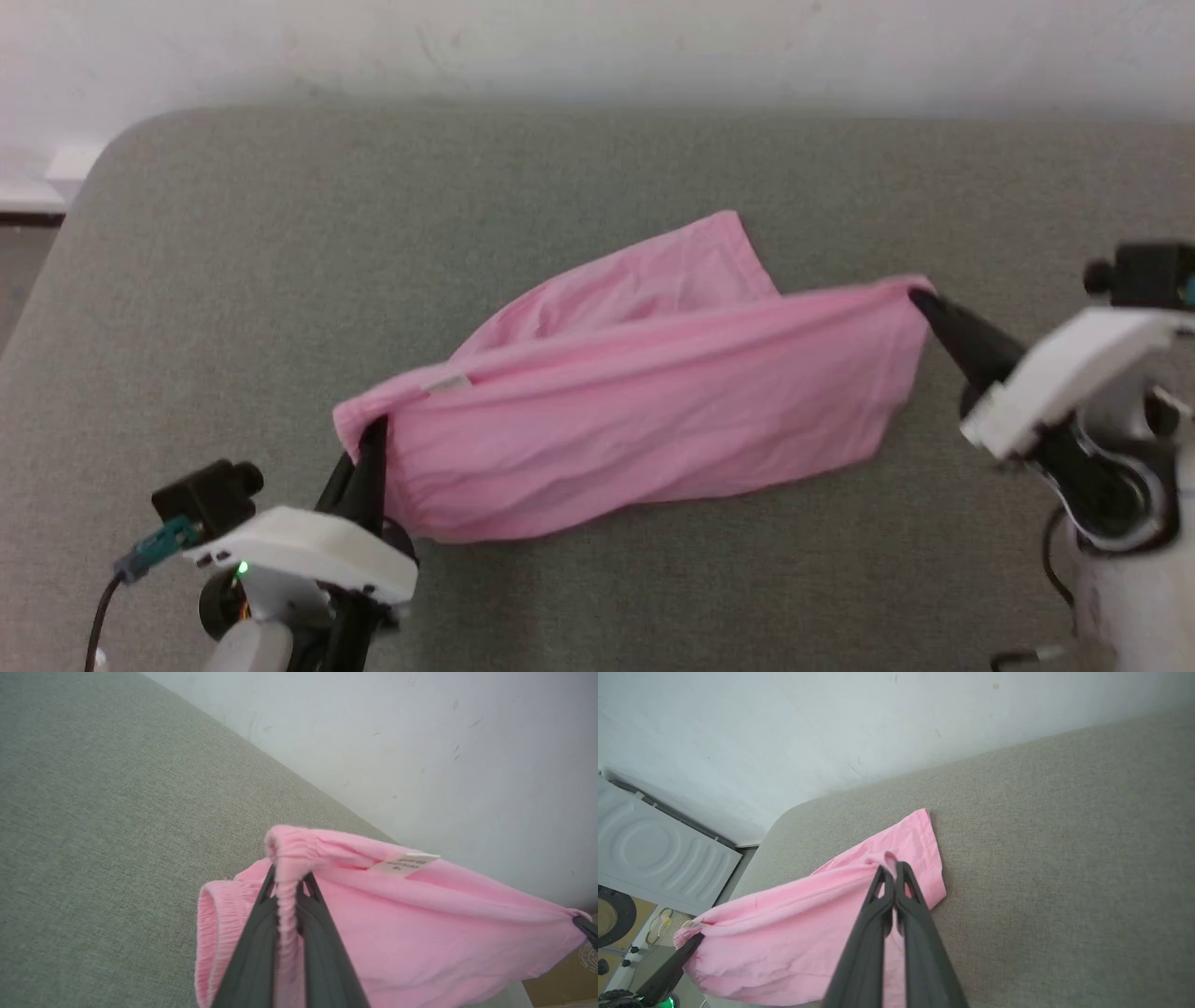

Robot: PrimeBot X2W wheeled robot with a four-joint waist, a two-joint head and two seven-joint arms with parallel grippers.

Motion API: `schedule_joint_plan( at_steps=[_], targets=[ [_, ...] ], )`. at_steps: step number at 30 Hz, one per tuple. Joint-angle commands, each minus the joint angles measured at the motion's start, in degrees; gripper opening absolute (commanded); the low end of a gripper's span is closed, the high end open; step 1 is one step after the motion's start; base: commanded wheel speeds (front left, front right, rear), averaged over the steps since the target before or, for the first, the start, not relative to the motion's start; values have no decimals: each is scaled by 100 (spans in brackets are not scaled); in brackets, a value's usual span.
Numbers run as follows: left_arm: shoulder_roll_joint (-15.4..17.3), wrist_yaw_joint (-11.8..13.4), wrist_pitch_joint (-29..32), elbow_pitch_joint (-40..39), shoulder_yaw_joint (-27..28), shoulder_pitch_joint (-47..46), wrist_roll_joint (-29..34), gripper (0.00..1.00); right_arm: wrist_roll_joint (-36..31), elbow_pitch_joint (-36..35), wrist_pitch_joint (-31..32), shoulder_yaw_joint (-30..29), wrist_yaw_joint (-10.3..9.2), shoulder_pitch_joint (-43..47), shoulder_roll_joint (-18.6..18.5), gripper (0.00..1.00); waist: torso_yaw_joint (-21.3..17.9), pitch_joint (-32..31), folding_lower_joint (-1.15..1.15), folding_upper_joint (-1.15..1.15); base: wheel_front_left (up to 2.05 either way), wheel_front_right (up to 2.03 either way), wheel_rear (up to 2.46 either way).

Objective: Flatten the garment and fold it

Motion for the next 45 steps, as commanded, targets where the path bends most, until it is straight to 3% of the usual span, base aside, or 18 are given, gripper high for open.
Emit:
schedule_joint_plan(
  at_steps=[1, 15, 21, 30, 31, 32, 33, 34, 35, 36, 45],
  targets=[
    [-3, 22, -21, 71, 23, -175, 47, 0, -153, 209, -163, 61, -5, -309, 32, 0, 120, 278, -1, 0, 0, 0, 0],
    [-346, -66, -154, 849, -254, -1515, 282, 0, -1789, 3102, -1336, 650, -5, -3141, 186, 0, 557, 1248, -1, 0, 0, 0, 0],
    [-447, 26, -197, 1102, -207, -1608, 229, 0, -2293, 4074, -1584, 498, -5, -3718, 199, 0, 658, 1417, -1, 0, 0, 0, 0],
    [-564, -63, -189, 1379, -278, -1696, 139, 0, -2571, 4976, -1957, 467, -5, -4045, 202, 0, 711, 1531, -1, 0, 0, 0, 0],
    [-581, -69, -180, 1415, -277, -1724, 118, 4, -2576, 5051, -1999, 481, -5, -4063, 206, 0, 711, 1539, -1, 0, 0, 0, 0],
    [-595, -74, -164, 1449, -275, -1751, 96, 34, -2581, 5124, -2033, 501, -5, -4082, 211, 0, 711, 1546, -1, 0, 0, 0, 0],
    [-602, -76, -157, 1477, -275, -1780, 88, 100, -2587, 5192, -2067, 524, -5, -4103, 215, 0, 710, 1552, -1, 0, 0, 0, 0],
    [-607, -75, -153, 1505, -277, -1807, 84, 100, -2589, 5255, -2102, 543, -5, -4125, 218, 0, 708, 1553, -1, 0, 0, 0, 0],
    [-614, -76, -146, 1531, -277, -1829, 74, 100, -2587, 5317, -2133, 565, -5, -4144, 222, 61, 704, 1548, -1, 0, 0, 0, 0],
    [-616, -78, -144, 1553, -277, -1845, 69, 100, -2583, 5384, -2146, 590, -5, -4163, 225, 100, 698, 1539, -1, 0, 0, 0, 0],
    [-432, 15, -153, 1408, -144, -1797, 62, 100, -2302, 5676, -2379, 766, -5, -4245, 236, 100, 667, 1205, -1, 0, 0, 0, 0]
  ],
)
